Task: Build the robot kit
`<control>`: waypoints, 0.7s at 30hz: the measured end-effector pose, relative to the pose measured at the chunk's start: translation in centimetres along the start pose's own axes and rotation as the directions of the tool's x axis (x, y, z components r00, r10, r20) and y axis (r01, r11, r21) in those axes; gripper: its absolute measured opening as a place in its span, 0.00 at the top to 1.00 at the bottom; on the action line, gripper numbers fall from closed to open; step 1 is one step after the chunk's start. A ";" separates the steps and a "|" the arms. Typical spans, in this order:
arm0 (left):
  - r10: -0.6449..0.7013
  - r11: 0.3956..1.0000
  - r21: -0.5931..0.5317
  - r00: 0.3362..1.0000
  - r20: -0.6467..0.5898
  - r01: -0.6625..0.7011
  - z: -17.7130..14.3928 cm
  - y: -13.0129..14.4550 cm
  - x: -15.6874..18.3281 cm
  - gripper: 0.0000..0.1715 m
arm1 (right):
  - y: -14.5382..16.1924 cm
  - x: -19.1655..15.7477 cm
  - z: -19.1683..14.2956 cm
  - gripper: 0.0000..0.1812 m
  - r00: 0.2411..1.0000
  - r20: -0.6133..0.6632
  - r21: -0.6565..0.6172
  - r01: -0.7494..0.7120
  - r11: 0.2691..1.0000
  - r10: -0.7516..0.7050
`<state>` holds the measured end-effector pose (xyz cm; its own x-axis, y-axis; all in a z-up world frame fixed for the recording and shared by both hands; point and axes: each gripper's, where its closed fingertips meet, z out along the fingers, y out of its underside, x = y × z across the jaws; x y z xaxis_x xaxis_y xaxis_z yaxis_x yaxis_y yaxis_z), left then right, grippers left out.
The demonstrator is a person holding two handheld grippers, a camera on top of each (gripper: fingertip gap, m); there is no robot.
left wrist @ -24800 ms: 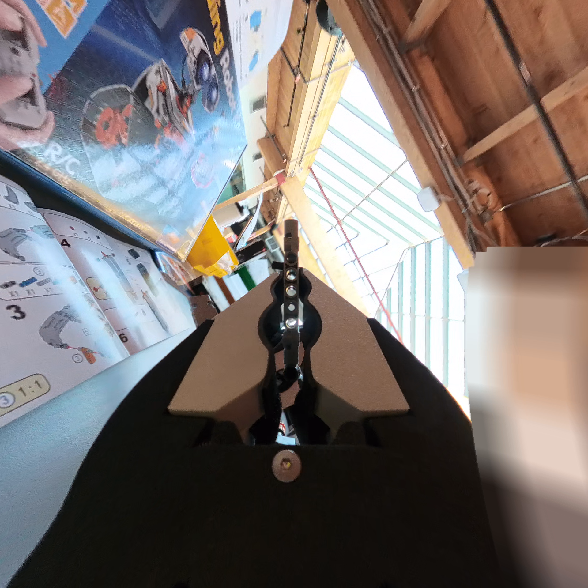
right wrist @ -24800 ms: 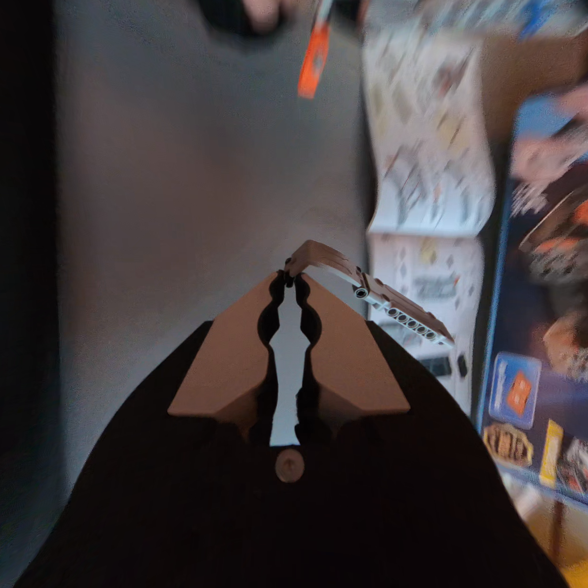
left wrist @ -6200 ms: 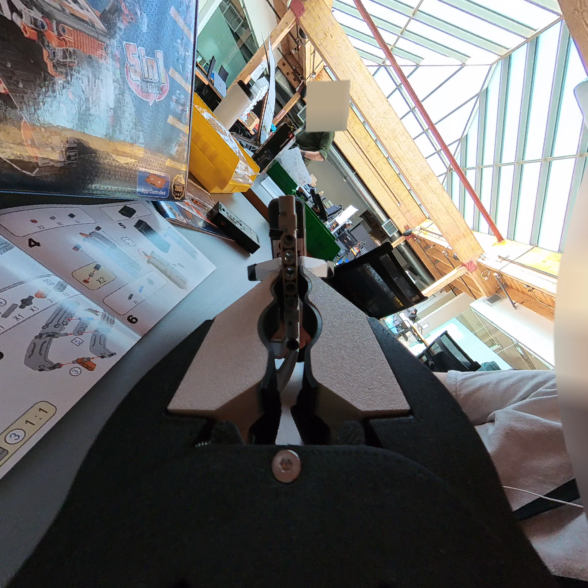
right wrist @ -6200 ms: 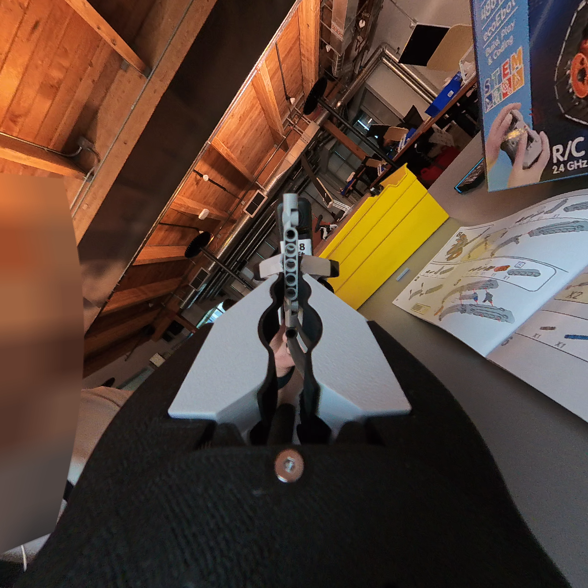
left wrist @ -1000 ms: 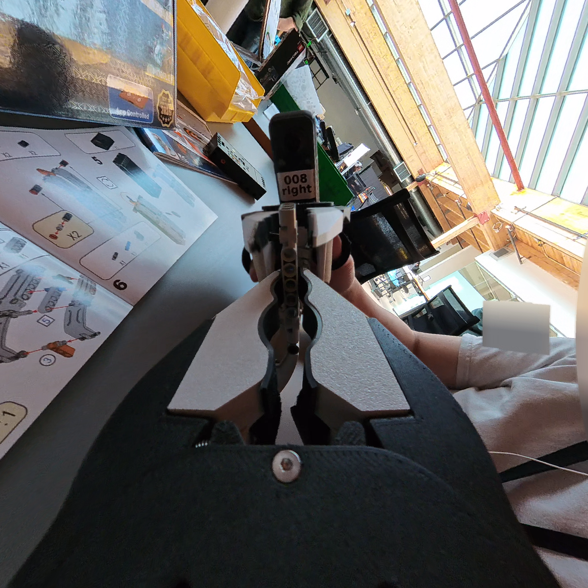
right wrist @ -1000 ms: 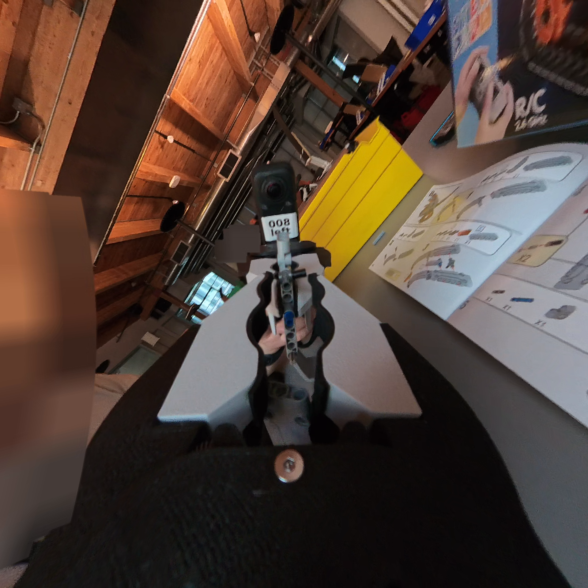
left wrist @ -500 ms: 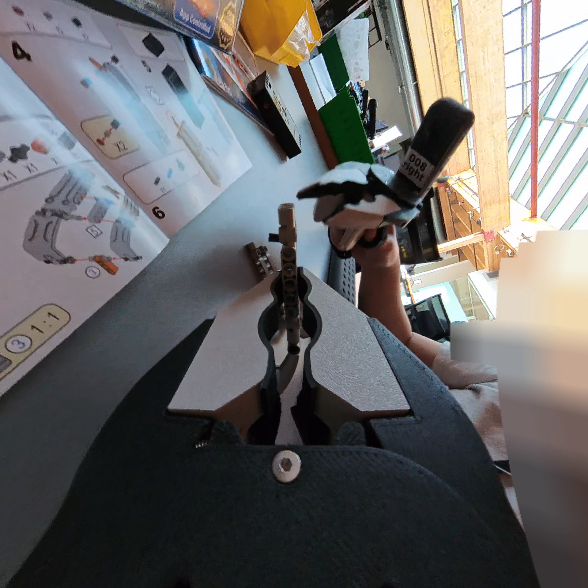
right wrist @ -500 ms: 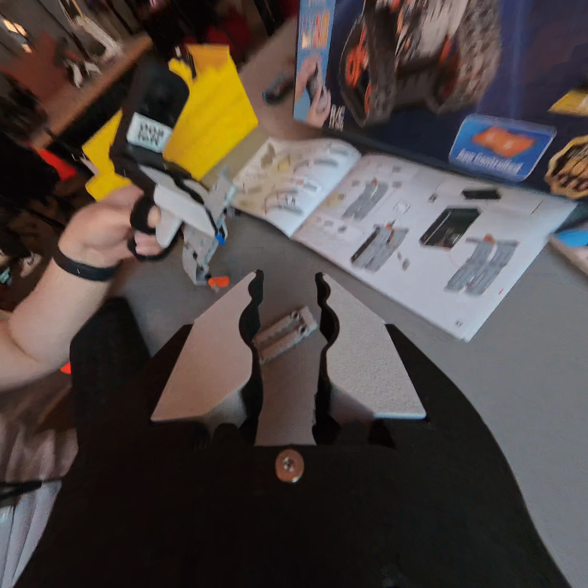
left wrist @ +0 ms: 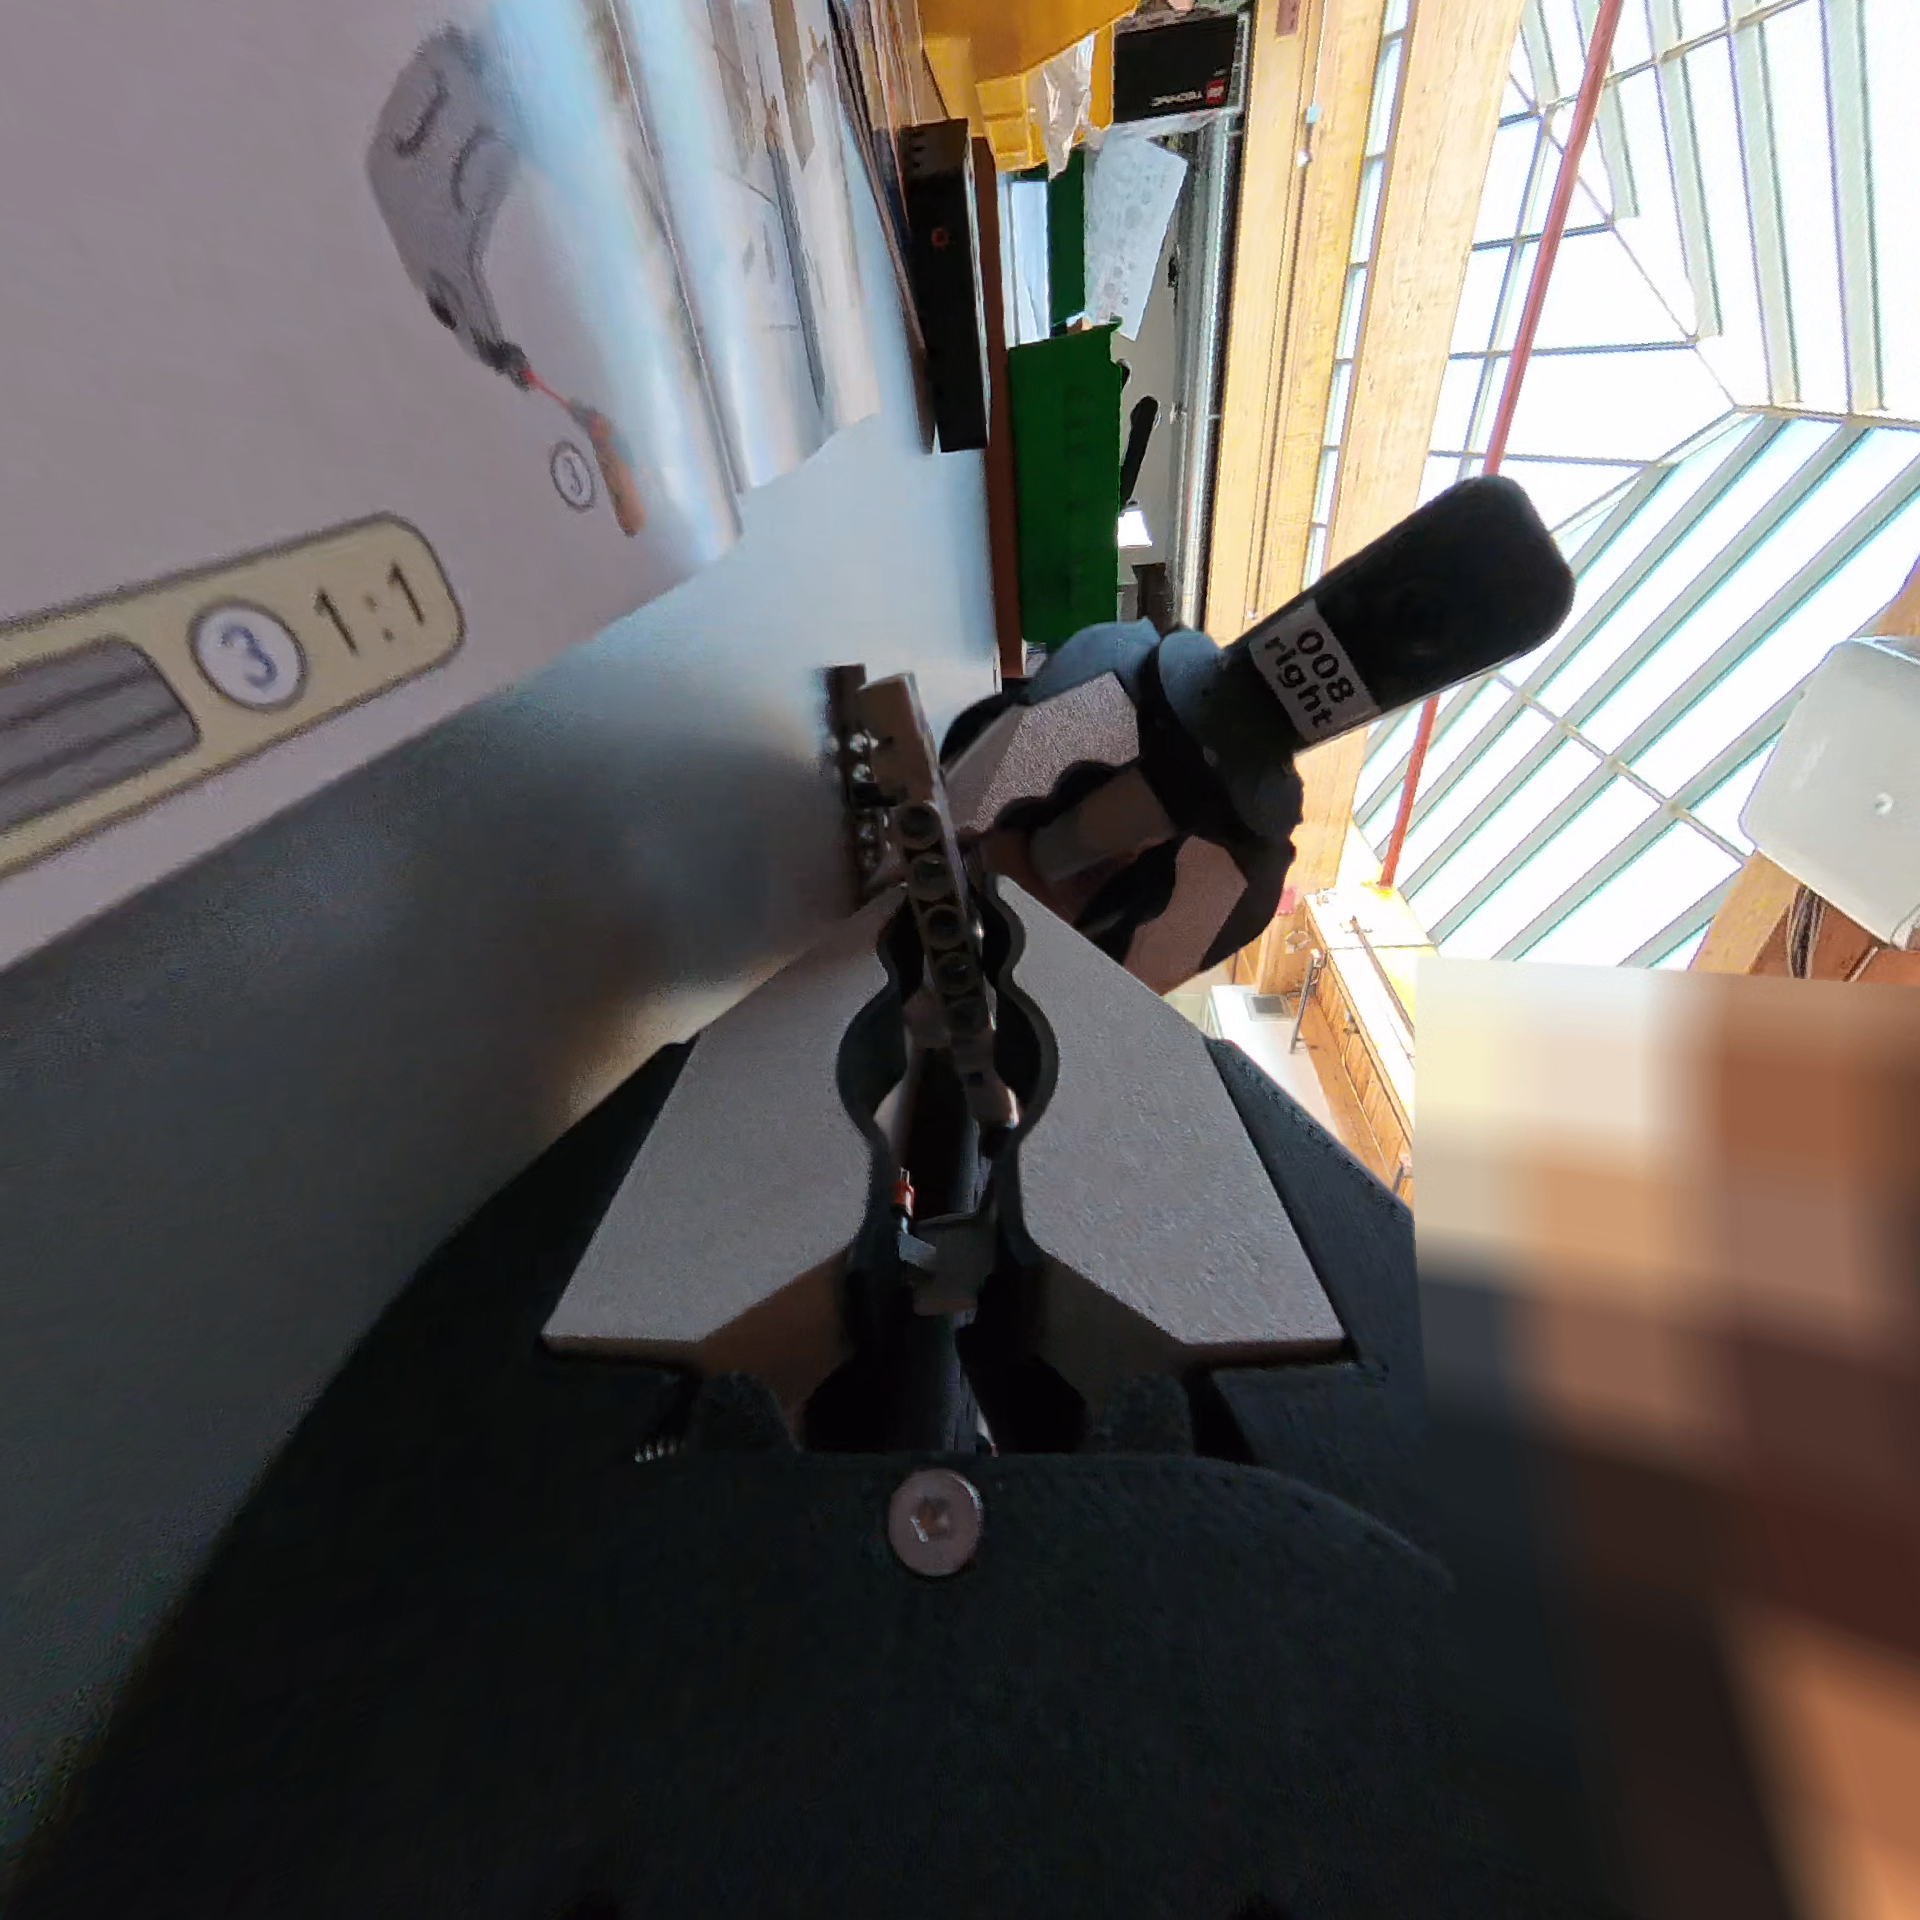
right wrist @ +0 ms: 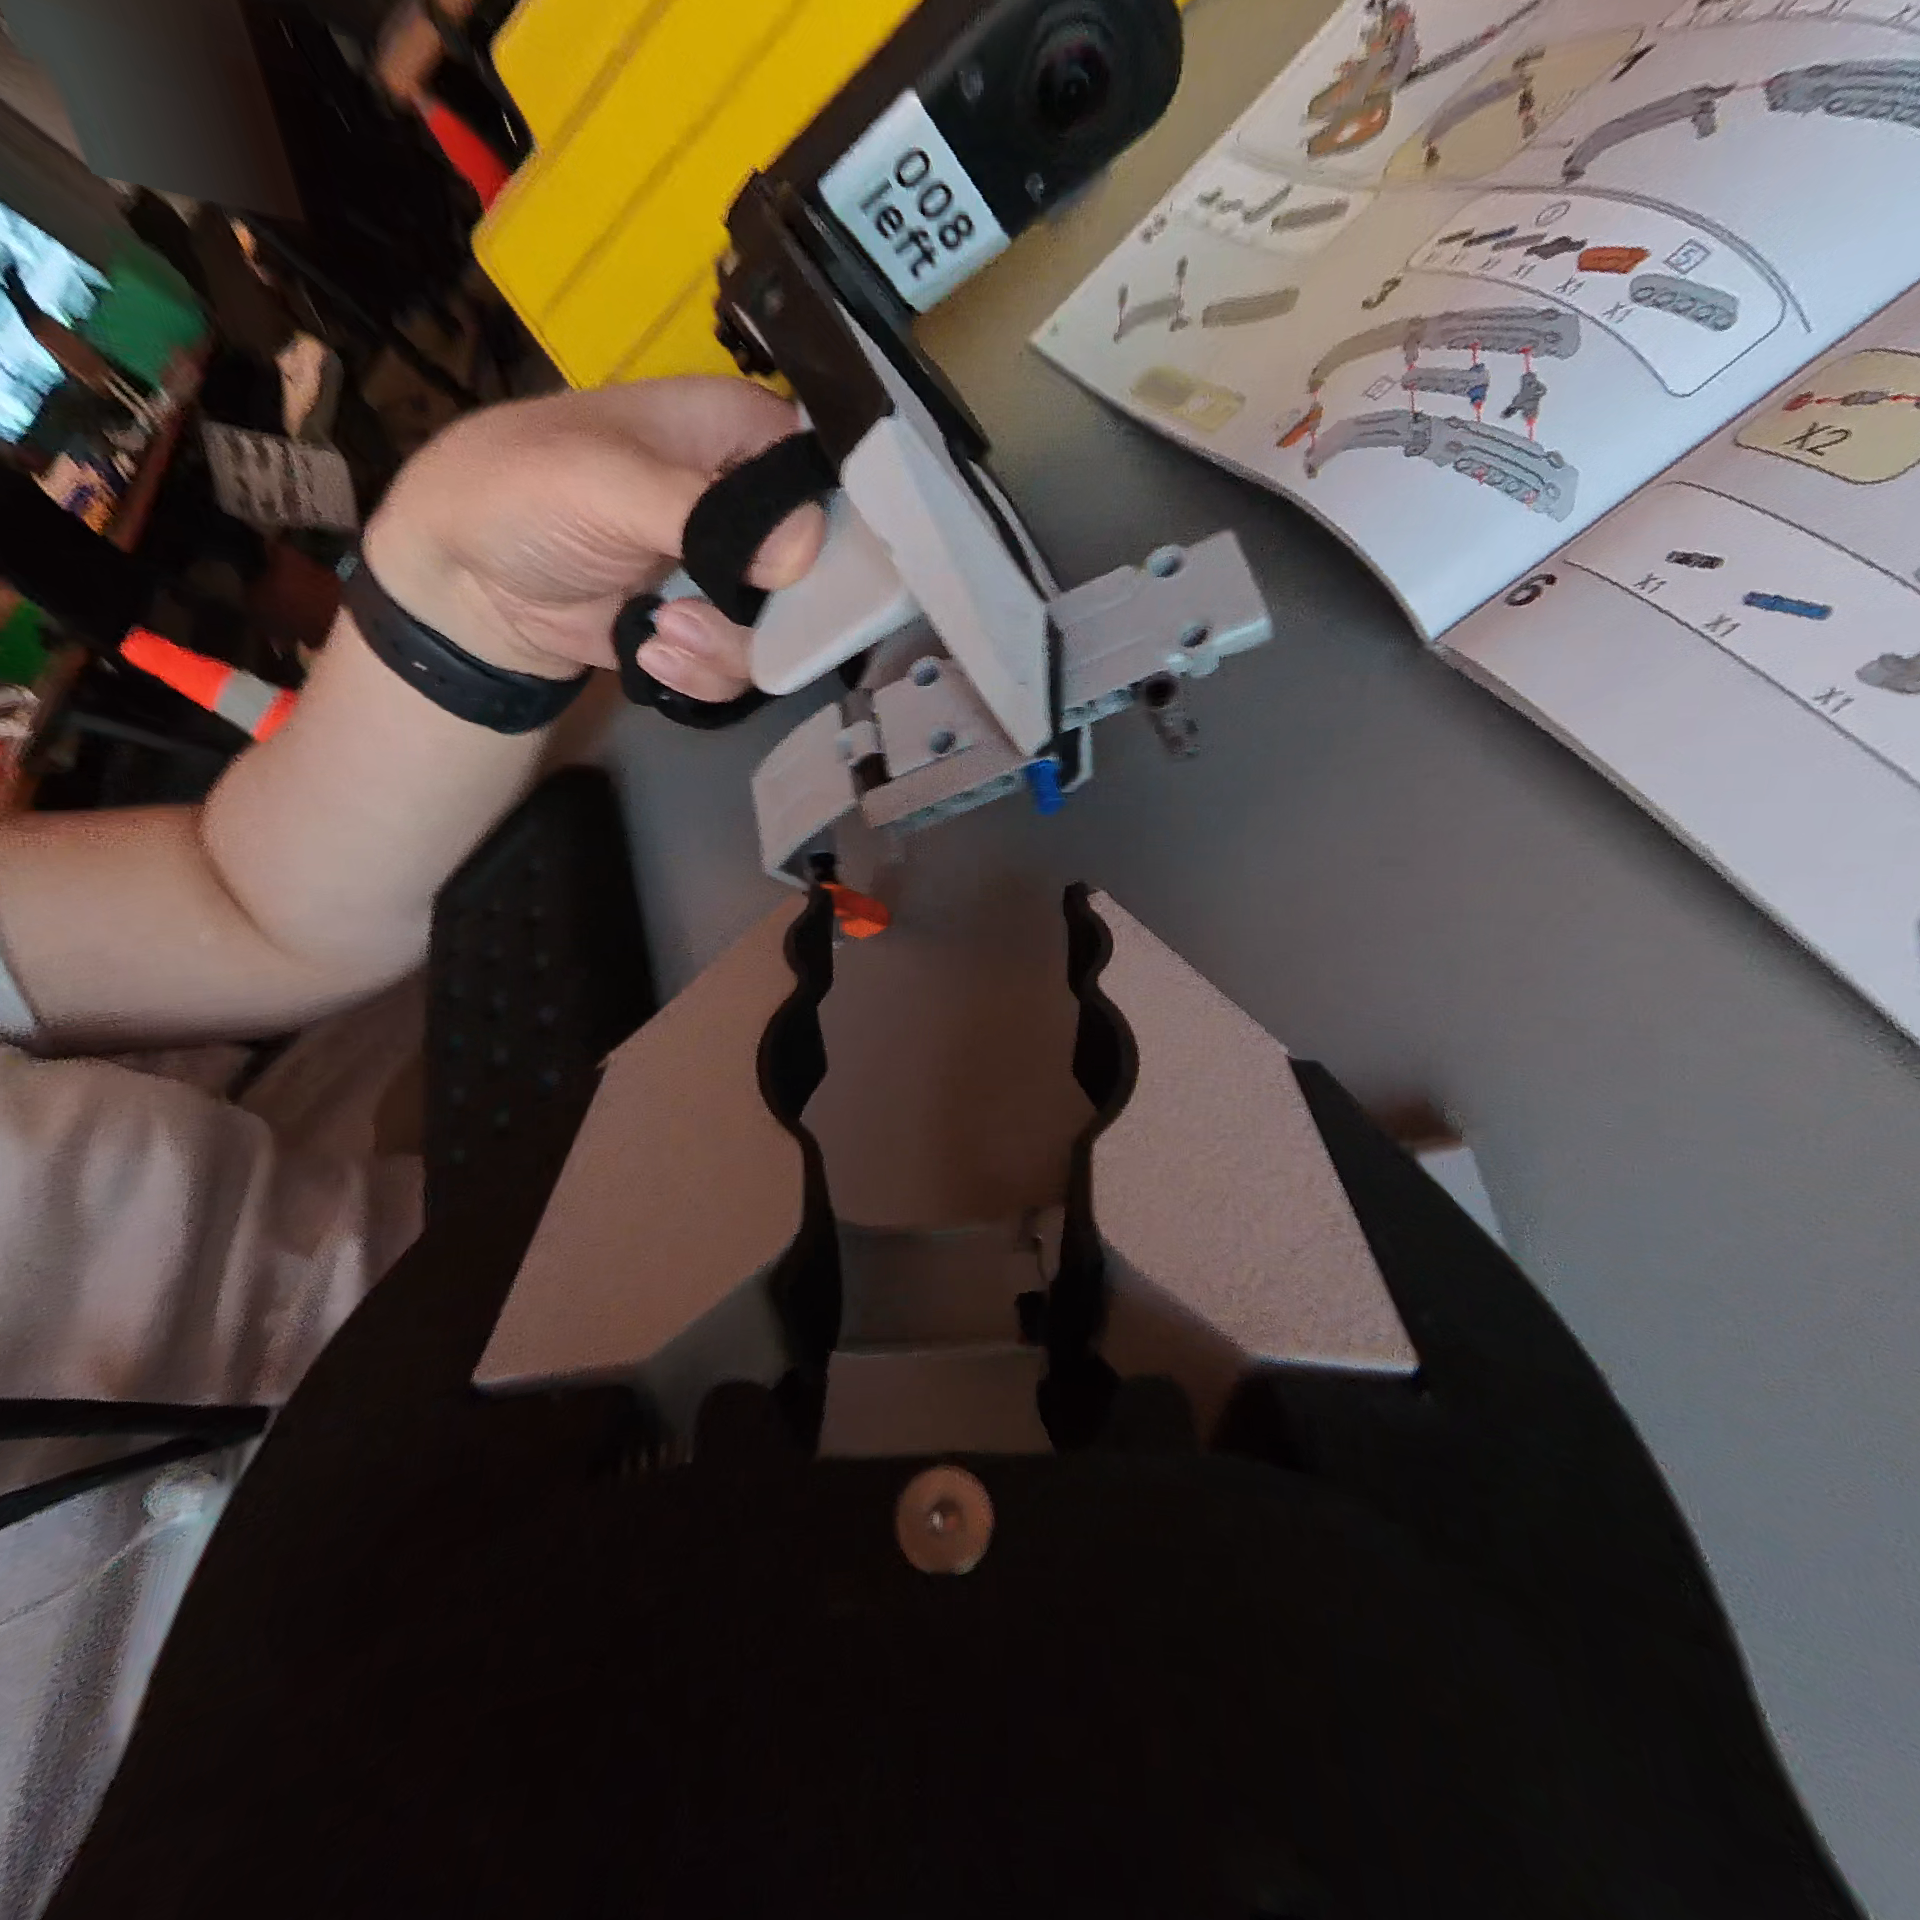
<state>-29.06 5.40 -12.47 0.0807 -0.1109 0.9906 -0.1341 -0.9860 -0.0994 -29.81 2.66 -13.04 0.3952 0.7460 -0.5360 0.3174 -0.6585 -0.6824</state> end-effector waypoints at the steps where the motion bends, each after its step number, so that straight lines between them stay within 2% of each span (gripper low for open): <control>1: -0.005 1.000 0.003 1.000 -0.008 0.005 -0.1 0.2 0.1 0.93 | 0.1 0.3 0.2 0.76 1.000 -0.004 -0.037 0.021 0.999 -0.021; 3: 0.011 0.999 0.029 0.999 0.032 -0.012 -0.5 0.4 -0.2 0.86 | 0.0 0.4 0.4 0.77 0.999 0.021 -0.067 0.047 0.997 -0.046; 5: 0.031 0.998 0.054 0.991 0.127 -0.038 -1.2 0.4 -0.9 0.77 | -0.2 0.3 0.0 0.78 0.997 0.037 -0.065 0.071 0.995 -0.069; 8: 0.082 0.989 0.093 0.951 0.298 -0.115 -3.0 0.3 -1.6 0.76 | -0.2 0.8 -1.4 0.78 0.992 0.006 -0.056 0.128 0.990 -0.128; 12: 0.130 0.964 0.136 0.854 0.503 -0.227 -5.7 0.2 -2.0 0.72 | 0.6 3.5 -4.5 0.78 0.966 -0.084 -0.089 0.238 0.967 -0.246; 16: 0.137 0.950 0.152 0.799 0.585 -0.274 -7.0 0.9 -2.1 0.72 | 2.0 5.5 -6.5 0.79 0.958 -0.063 -0.090 0.273 0.958 -0.279; 21: 0.090 0.963 0.169 0.844 0.529 -0.210 -6.8 1.3 -2.3 0.76 | 2.1 5.6 -7.6 0.80 0.966 -0.023 0.002 0.257 0.966 -0.257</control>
<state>-36.16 5.18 -14.22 0.5784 -0.2488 0.7769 0.0213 -0.9474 -0.3193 -20.33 4.70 -13.72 0.3204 0.8876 -0.3311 0.4063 -0.4444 -0.7983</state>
